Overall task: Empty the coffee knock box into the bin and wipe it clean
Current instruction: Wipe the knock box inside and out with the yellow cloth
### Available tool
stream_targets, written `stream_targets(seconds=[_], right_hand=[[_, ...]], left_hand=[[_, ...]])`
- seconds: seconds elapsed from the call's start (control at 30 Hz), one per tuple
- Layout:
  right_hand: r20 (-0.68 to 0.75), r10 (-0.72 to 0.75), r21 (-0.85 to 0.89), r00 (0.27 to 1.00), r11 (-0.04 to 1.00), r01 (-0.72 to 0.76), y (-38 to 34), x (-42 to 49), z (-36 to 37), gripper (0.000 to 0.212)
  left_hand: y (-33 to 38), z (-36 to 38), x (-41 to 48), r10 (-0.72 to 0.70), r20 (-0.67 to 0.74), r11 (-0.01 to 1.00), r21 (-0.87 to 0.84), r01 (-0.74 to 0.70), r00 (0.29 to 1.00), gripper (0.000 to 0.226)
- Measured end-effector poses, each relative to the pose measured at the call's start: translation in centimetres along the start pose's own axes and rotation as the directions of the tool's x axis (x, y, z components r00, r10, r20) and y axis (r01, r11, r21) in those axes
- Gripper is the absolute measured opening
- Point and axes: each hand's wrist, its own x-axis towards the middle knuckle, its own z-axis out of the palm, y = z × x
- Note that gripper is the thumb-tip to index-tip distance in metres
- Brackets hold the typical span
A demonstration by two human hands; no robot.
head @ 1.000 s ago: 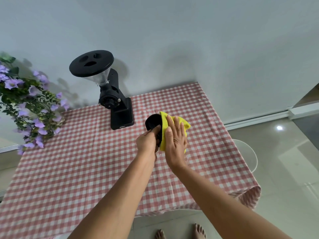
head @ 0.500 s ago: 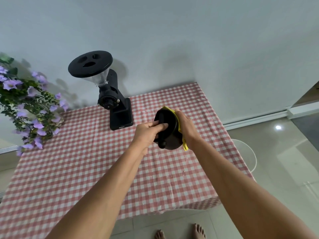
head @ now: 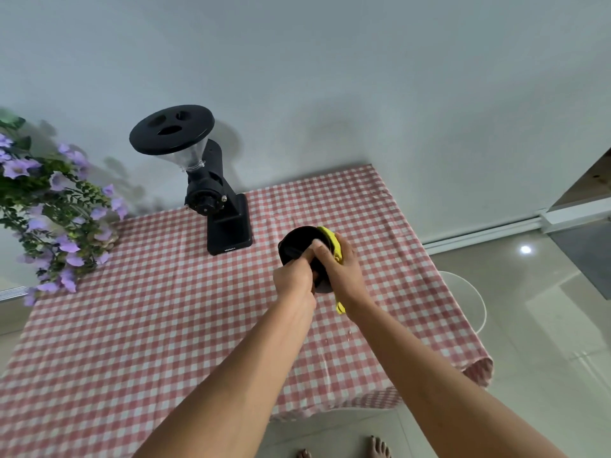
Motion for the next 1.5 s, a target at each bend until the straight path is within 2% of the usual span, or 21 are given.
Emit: stream_targets(seconds=[0.1, 0.23, 0.37, 0.4, 0.47, 0.5, 0.53, 0.57, 0.63, 0.7, 0.73, 0.83, 0.9, 1.0, 1.1, 1.23, 1.37, 1.4, 1.5], right_hand=[[0.021, 0.014, -0.089, 1.0, 0.996, -0.012, 0.4, 0.5, -0.9, 0.053], [0.064, 0.074, -0.135, 0.995, 0.989, -0.064, 1.0, 1.2, -2.0, 0.038], [0.058, 0.12, -0.176, 0.991, 0.978, -0.108, 2.0, 1.8, -3.3, 0.034], [0.068, 0.118, -0.197, 0.991, 0.975, -0.102, 2.2, 2.0, -3.5, 0.033], [0.1, 0.125, -0.246, 0.987, 0.964, -0.097, 2.5, 2.4, -4.0, 0.036], [0.118, 0.133, -0.282, 0.984, 0.955, -0.095, 2.6, 2.6, -4.2, 0.038], [0.135, 0.138, -0.322, 0.981, 0.943, -0.088, 2.7, 2.8, -4.4, 0.039], [0.15, 0.141, -0.366, 0.979, 0.927, -0.077, 2.8, 2.9, -4.5, 0.041], [0.172, 0.138, -0.449, 0.975, 0.892, -0.047, 2.8, 2.9, -4.4, 0.043], [0.182, 0.138, -0.494, 0.974, 0.869, -0.031, 2.9, 2.8, -4.3, 0.045], [0.177, 0.138, -0.499, 0.974, 0.866, -0.032, 2.9, 2.8, -4.3, 0.045], [0.145, 0.123, -0.472, 0.982, 0.88, -0.041, 3.2, 2.7, -4.9, 0.049], [0.119, 0.145, -0.403, 0.982, 0.911, -0.086, 3.4, 2.3, -5.3, 0.057], [0.054, 0.243, -0.202, 0.969, 0.953, -0.228, 4.0, 1.7, -5.4, 0.065], [-0.064, 0.305, 0.06, 0.95, 0.952, -0.302, 4.5, 0.9, -5.5, 0.052], [-0.177, 0.346, 0.278, 0.921, 0.915, -0.291, 5.1, -0.2, -5.6, 0.065], [-0.154, 0.313, 0.37, 0.937, 0.898, -0.239, 4.3, -1.0, -5.6, 0.061], [-0.132, 0.287, 0.38, 0.949, 0.899, -0.219, 4.0, -1.3, -5.6, 0.059], [-0.131, 0.166, 0.306, 0.977, 0.945, -0.12, 3.6, -2.1, -5.5, 0.032]], left_hand=[[-0.5, -0.1, -0.4, -0.036, -0.022, 0.997, 0.066, 0.037, 0.999, 0.04], [-0.8, -0.9, -0.5, -0.13, 0.093, 0.988, 0.094, 0.121, 0.987, 0.027], [-0.4, -3.0, 0.5, -0.236, 0.207, 0.917, 0.37, 0.147, 0.949, 0.029], [-0.2, -3.7, 1.0, -0.202, 0.196, 0.889, 0.448, 0.096, 0.96, 0.03], [0.1, -5.0, 2.4, 0.042, 0.134, 0.794, 0.597, -0.115, 0.99, 0.036], [0.3, -5.5, 3.1, 0.194, 0.136, 0.71, 0.663, -0.235, 0.972, 0.038], [0.5, -5.8, 3.6, 0.288, 0.182, 0.63, 0.703, -0.329, 0.94, 0.042], [0.6, -5.9, 3.9, 0.299, 0.252, 0.579, 0.719, -0.385, 0.92, 0.049], [0.5, -5.5, 4.4, 0.161, 0.354, 0.621, 0.689, -0.373, 0.921, 0.062], [0.1, -5.1, 4.8, 0.026, 0.393, 0.695, 0.654, -0.299, 0.919, 0.06], [-0.2, -5.0, 5.0, 0.006, 0.398, 0.696, 0.657, -0.289, 0.918, 0.055], [-1.0, -5.4, 5.8, 0.016, 0.375, 0.771, 0.585, -0.25, 0.927, 0.032], [-1.5, -5.6, 5.8, 0.03, 0.329, 0.844, 0.497, -0.2, 0.944, 0.027], [-2.5, -5.1, 5.8, 0.047, 0.248, 0.883, 0.443, -0.156, 0.968, 0.027], [-3.1, -4.7, 5.3, 0.025, 0.188, 0.915, 0.391, -0.098, 0.982, 0.036], [-3.3, -4.1, 4.9, 0.009, 0.176, 0.945, 0.321, -0.066, 0.984, 0.03], [-3.2, -3.2, 3.7, 0.01, 0.213, 0.937, 0.341, -0.083, 0.977, 0.033], [-3.0, -2.9, 3.4, 0.012, 0.21, 0.943, 0.324, -0.081, 0.978, 0.031], [-2.5, -2.4, 2.4, 0.033, 0.211, 0.957, 0.274, -0.092, 0.977, 0.032]])
